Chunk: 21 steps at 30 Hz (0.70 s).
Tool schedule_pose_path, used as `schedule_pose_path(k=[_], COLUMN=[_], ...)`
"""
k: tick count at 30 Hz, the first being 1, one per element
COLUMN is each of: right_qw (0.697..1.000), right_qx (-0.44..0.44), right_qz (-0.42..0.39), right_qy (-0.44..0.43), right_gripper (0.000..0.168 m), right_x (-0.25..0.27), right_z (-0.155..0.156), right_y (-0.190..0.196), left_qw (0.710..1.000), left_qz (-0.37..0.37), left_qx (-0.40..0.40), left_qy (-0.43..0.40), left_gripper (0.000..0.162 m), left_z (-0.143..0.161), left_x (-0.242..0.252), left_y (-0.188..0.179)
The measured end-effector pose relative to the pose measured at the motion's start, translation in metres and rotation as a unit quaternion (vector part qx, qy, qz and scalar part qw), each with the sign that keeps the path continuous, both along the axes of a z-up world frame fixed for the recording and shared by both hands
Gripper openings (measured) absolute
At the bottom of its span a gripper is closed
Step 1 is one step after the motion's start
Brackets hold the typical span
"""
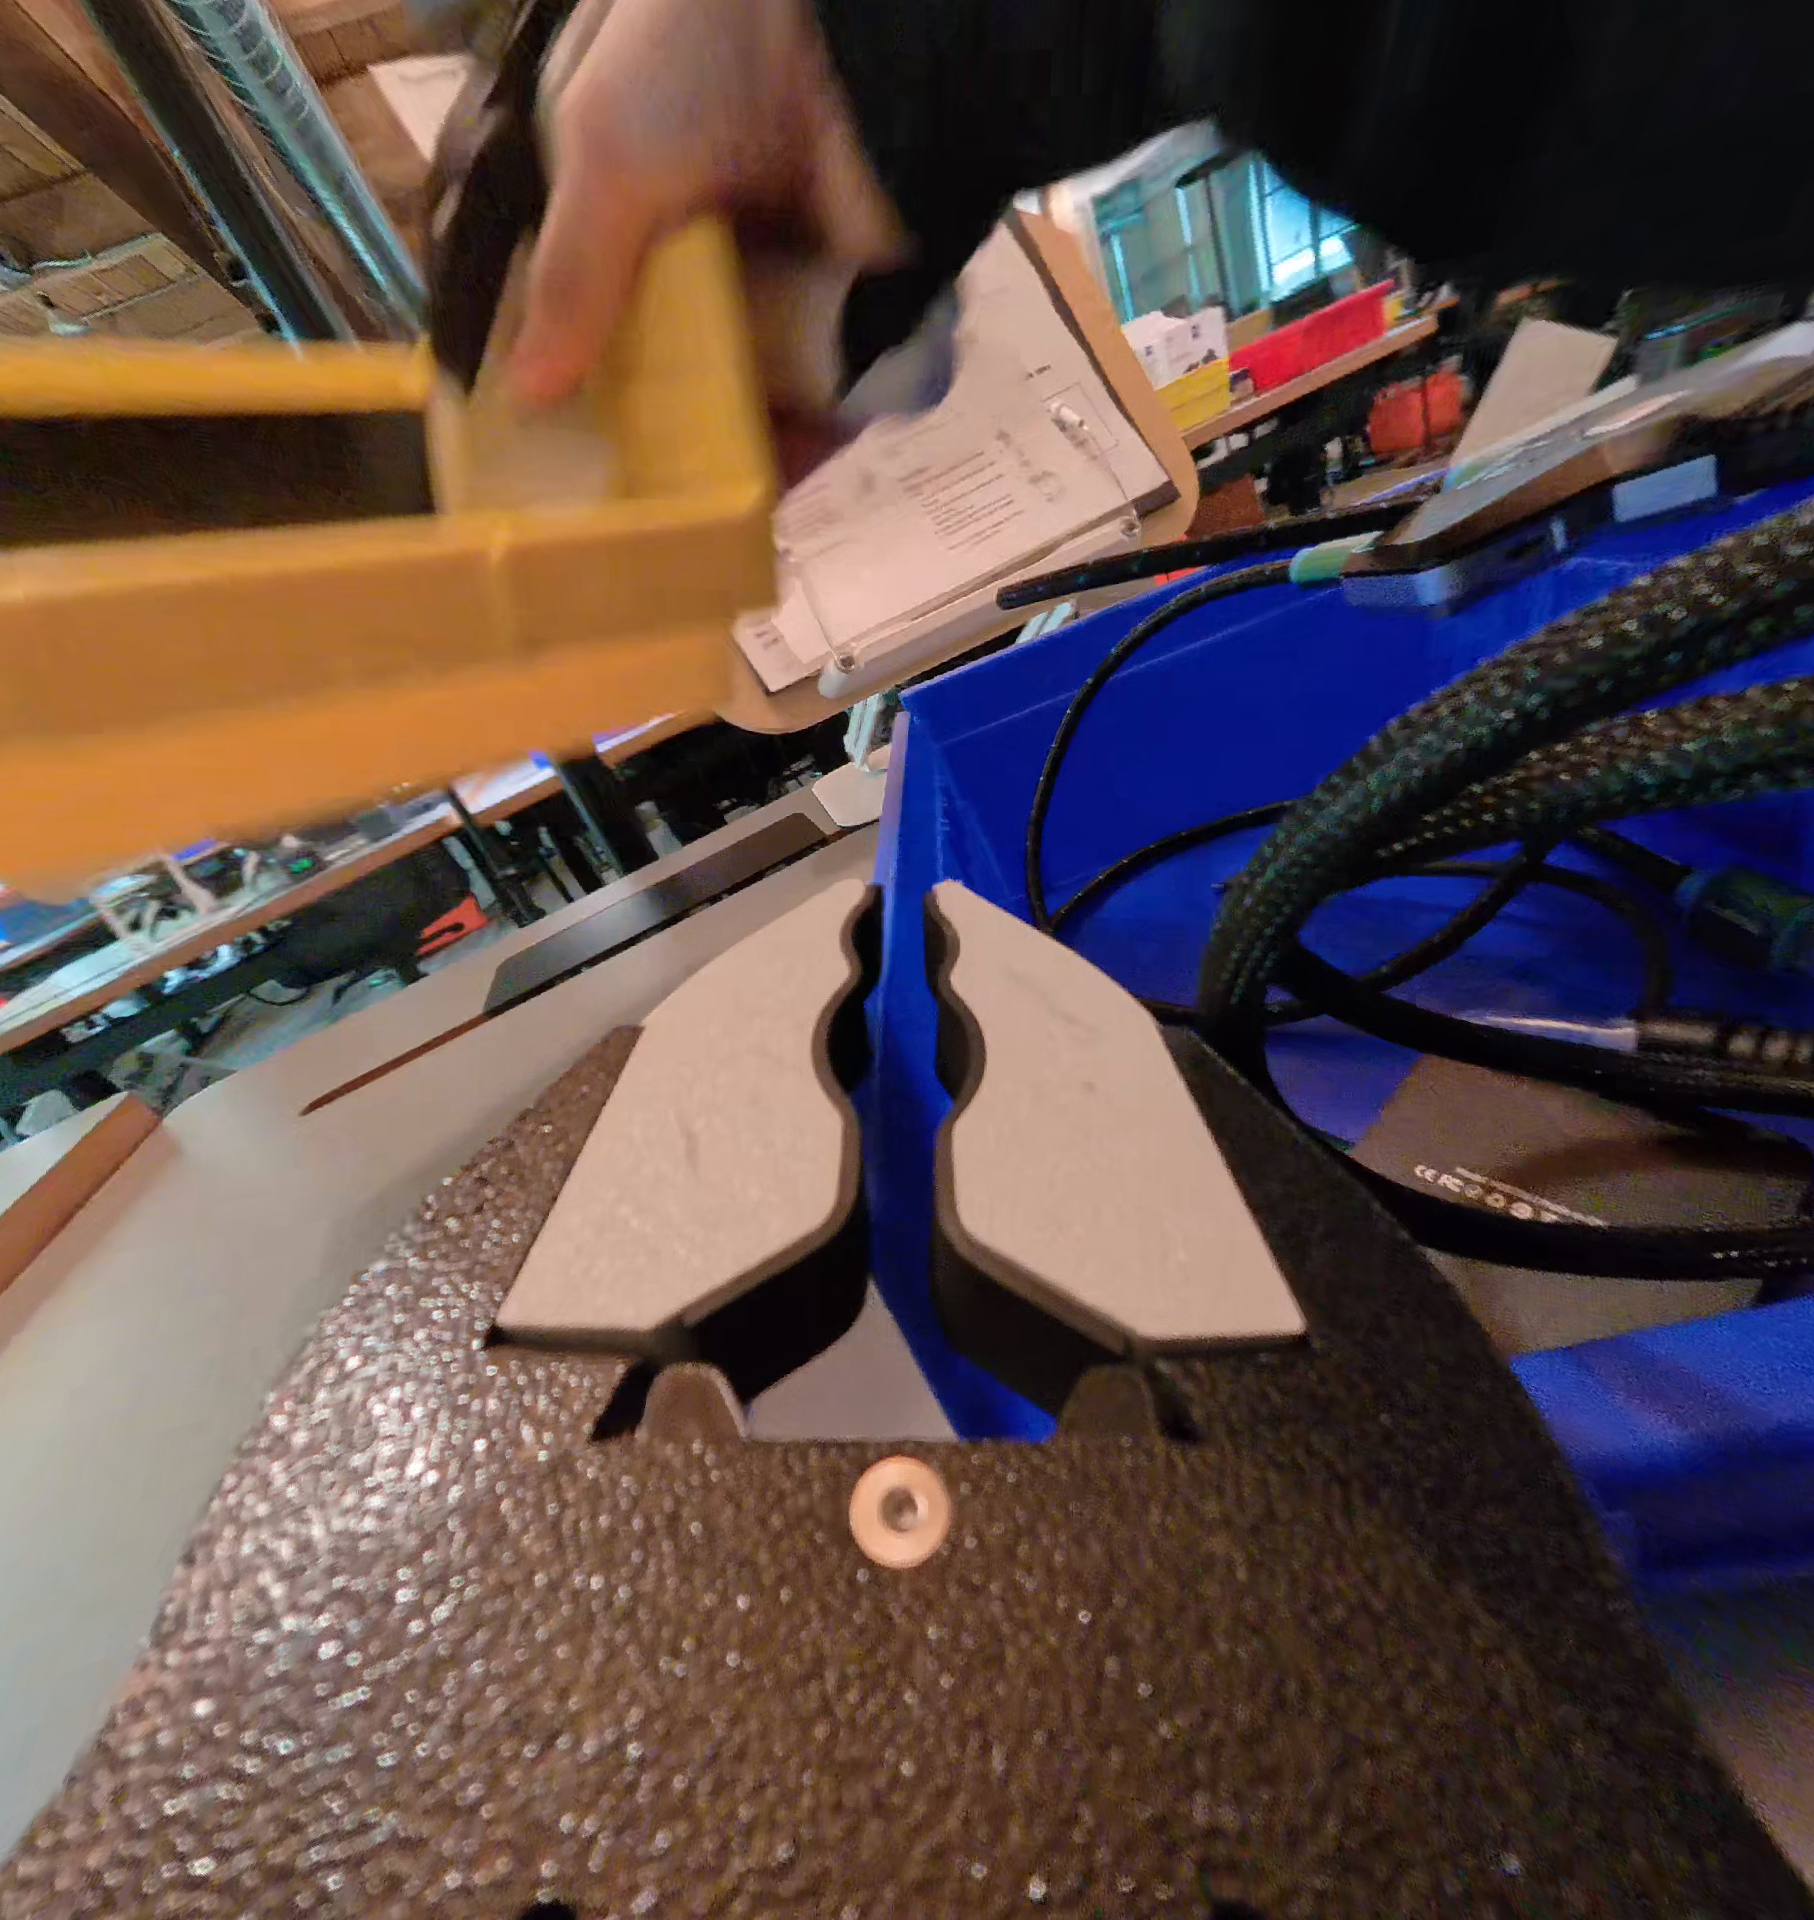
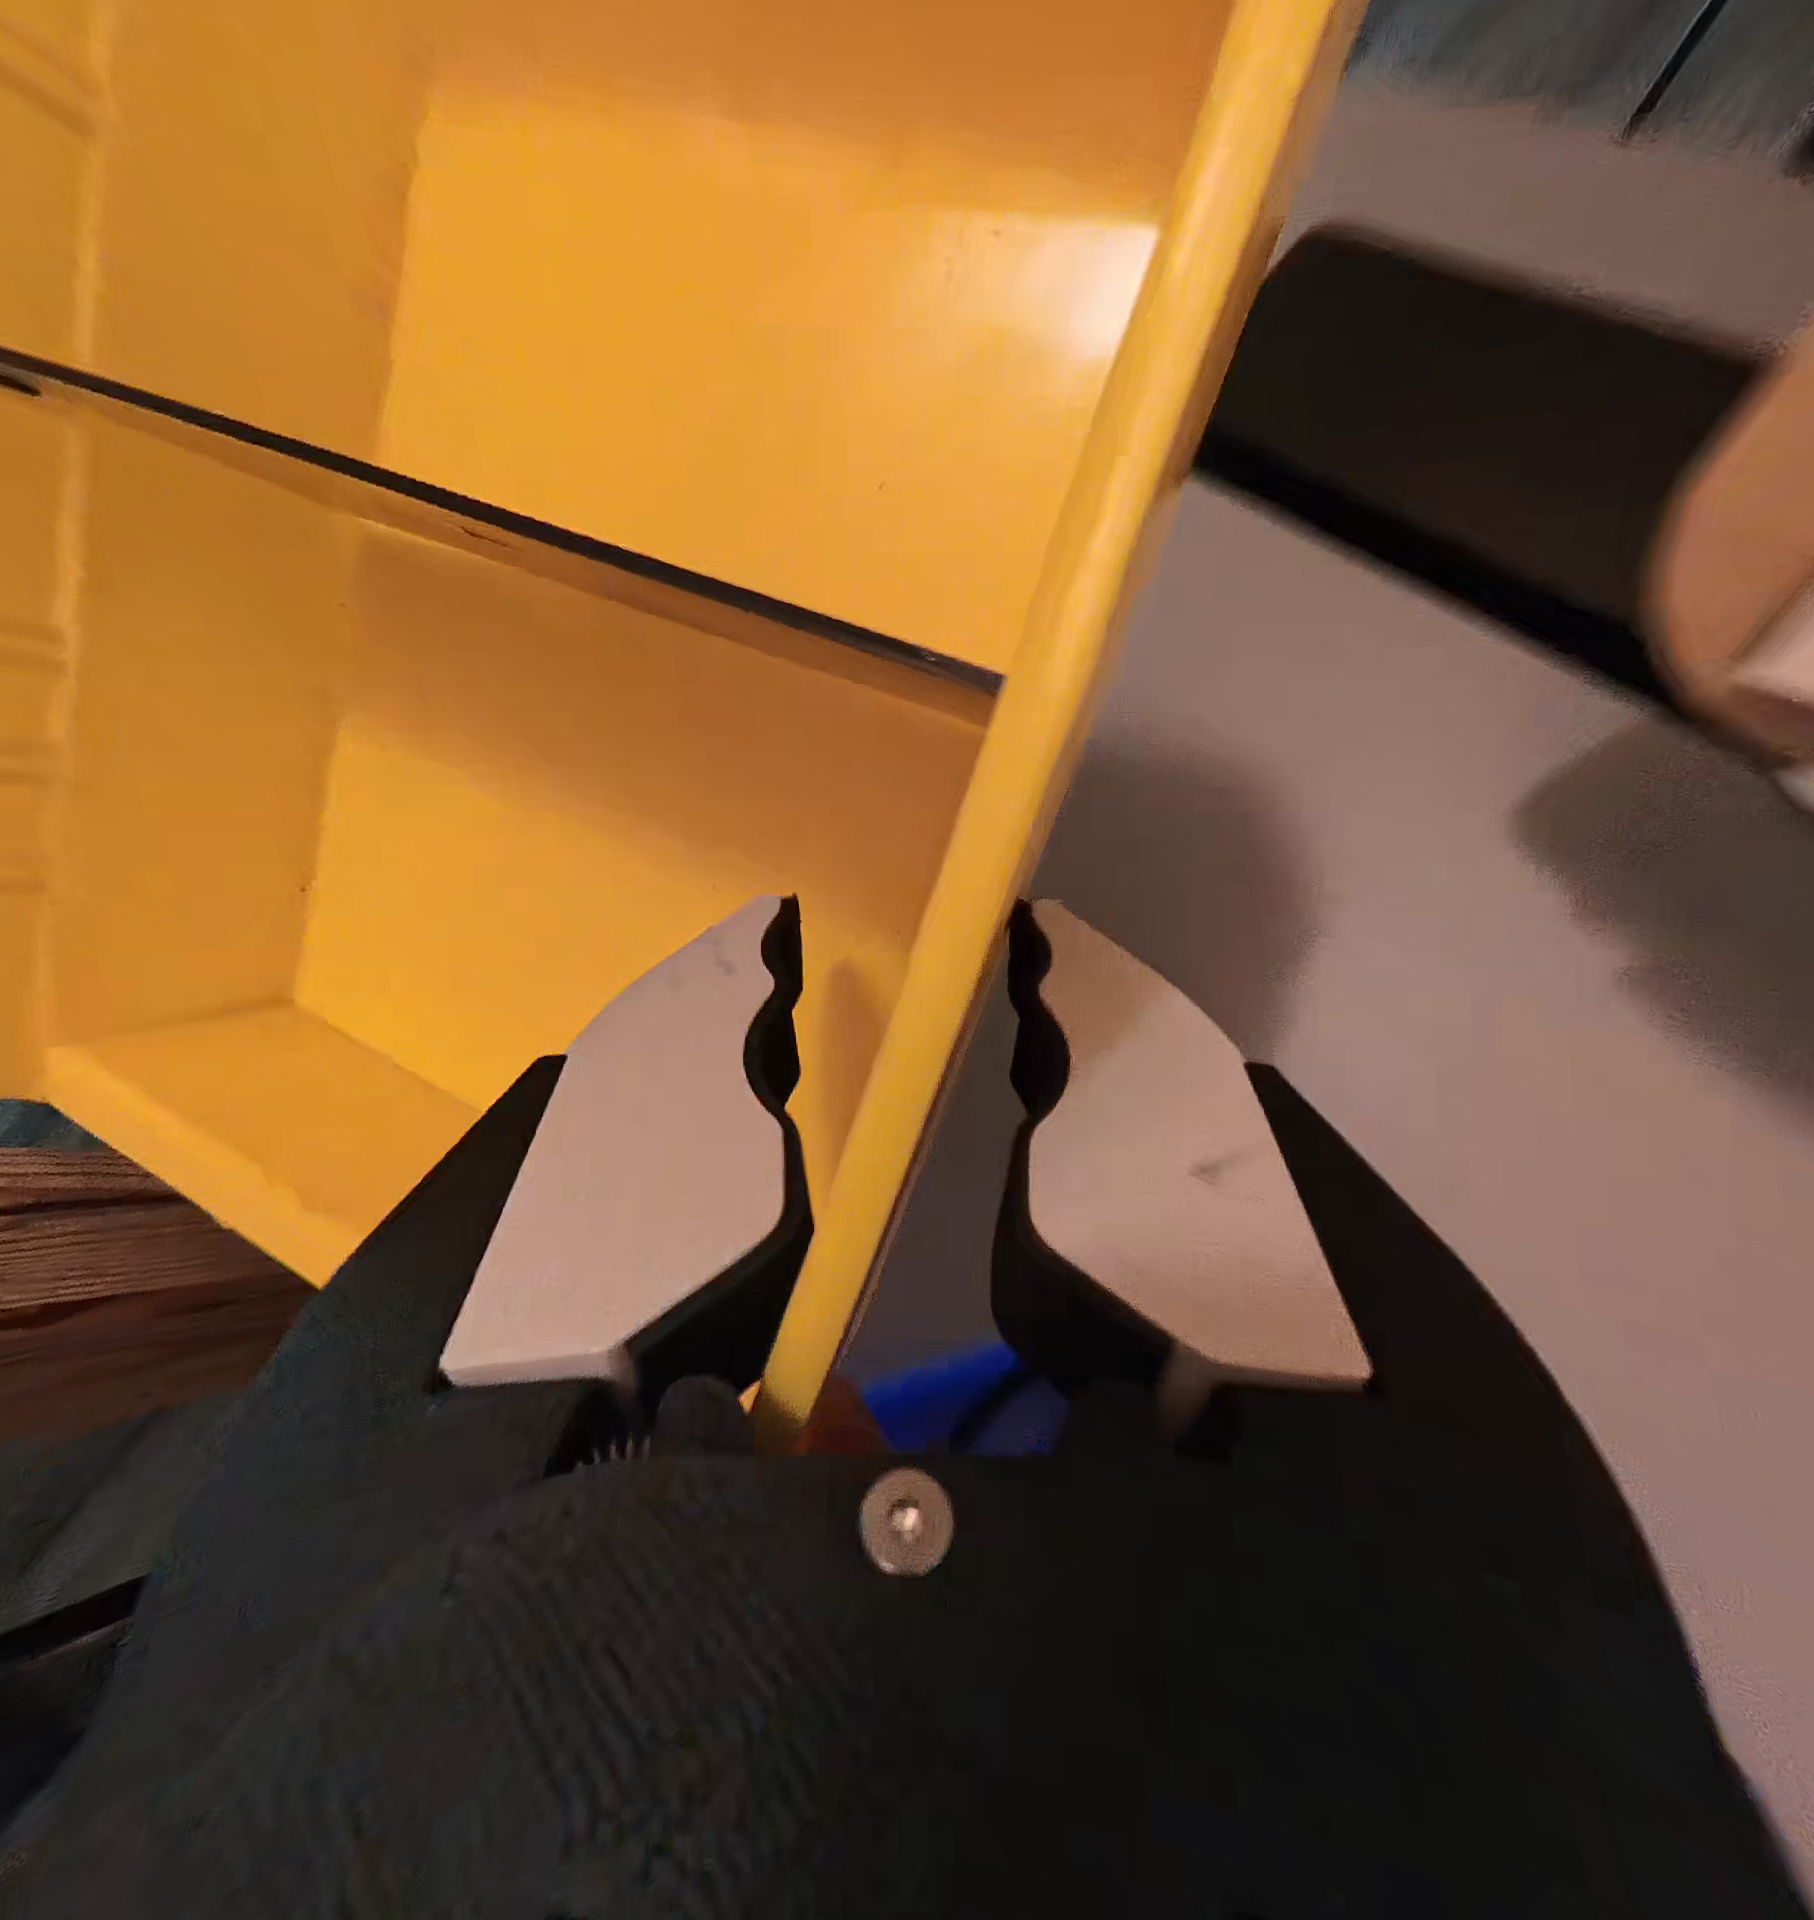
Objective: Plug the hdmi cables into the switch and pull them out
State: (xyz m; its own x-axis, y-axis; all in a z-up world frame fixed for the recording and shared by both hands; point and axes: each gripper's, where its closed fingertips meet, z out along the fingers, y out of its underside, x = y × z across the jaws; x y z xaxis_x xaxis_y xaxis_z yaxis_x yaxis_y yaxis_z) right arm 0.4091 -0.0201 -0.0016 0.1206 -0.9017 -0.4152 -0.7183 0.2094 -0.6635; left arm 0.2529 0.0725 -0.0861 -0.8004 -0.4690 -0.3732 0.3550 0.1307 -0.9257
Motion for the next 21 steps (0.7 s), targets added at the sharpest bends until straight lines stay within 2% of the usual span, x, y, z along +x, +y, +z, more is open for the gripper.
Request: schedule_pose_path(k=[2,4,6,8,11,14,15,16,17,19,20,21], right_qw=[0.999,0.997,0.992,0.985,0.975,0.965,0.963,0.959,0.955,0.947,0.944,0.942], right_qx=[-0.015,-0.041,-0.074,-0.104,-0.121,-0.116,-0.100,-0.080,-0.065,-0.059,-0.064,-0.065], right_qz=[-0.021,-0.046,-0.081,-0.122,-0.181,-0.234,-0.251,-0.269,-0.287,-0.312,-0.318,-0.326], right_qy=[-0.038,-0.056,-0.065,-0.071,-0.044,0.011,0.025,0.038,0.045,0.051,0.053,0.052], right_gripper=[0.039,0.039,0.039,0.040,0.040,0.040,0.040,0.039,0.039,0.039,0.039,0.039], right_x=[-0.033,-0.073,-0.120,-0.170,-0.249,-0.323,-0.344,-0.364,-0.381,-0.412,-0.423,-0.433], right_z=[0.035,0.058,0.067,0.063,0.033,-0.016,-0.031,-0.046,-0.058,-0.076,-0.082,-0.086], right_y=[-0.039,-0.081,-0.123,-0.166,-0.225,-0.274,-0.286,-0.297,-0.308,-0.323,-0.329,-0.336], left_qw=[1.000,1.000,1.000,1.000,0.999,0.987,0.983,0.982,0.982,0.984,0.986,0.987], left_qz=[0.011,0.009,0.008,0.012,0.000,-0.040,-0.041,-0.032,-0.018,0.002,0.000,-0.017], left_qx=[-0.004,0.003,0.009,0.010,0.014,-0.017,-0.022,-0.023,-0.023,-0.023,-0.021,-0.012], left_qy=[-0.008,-0.011,-0.016,-0.015,0.045,0.153,0.176,0.186,0.187,0.175,0.167,0.161], left_gripper=[0.013,0.011,0.006,0.007,0.007,0.006,0.000,0.002,0.016,0.034,0.035,0.022], left_z=[0.001,0.000,-0.001,-0.001,-0.006,-0.005,-0.004,-0.004,-0.004,-0.004,-0.004,-0.005], left_x=[0.001,0.001,-0.001,0.000,0.001,0.000,0.003,0.008,0.014,0.022,0.022,0.018], left_y=[0.002,0.000,-0.001,-0.001,-0.002,-0.002,0.000,0.003,0.006,0.010,0.010,0.007])
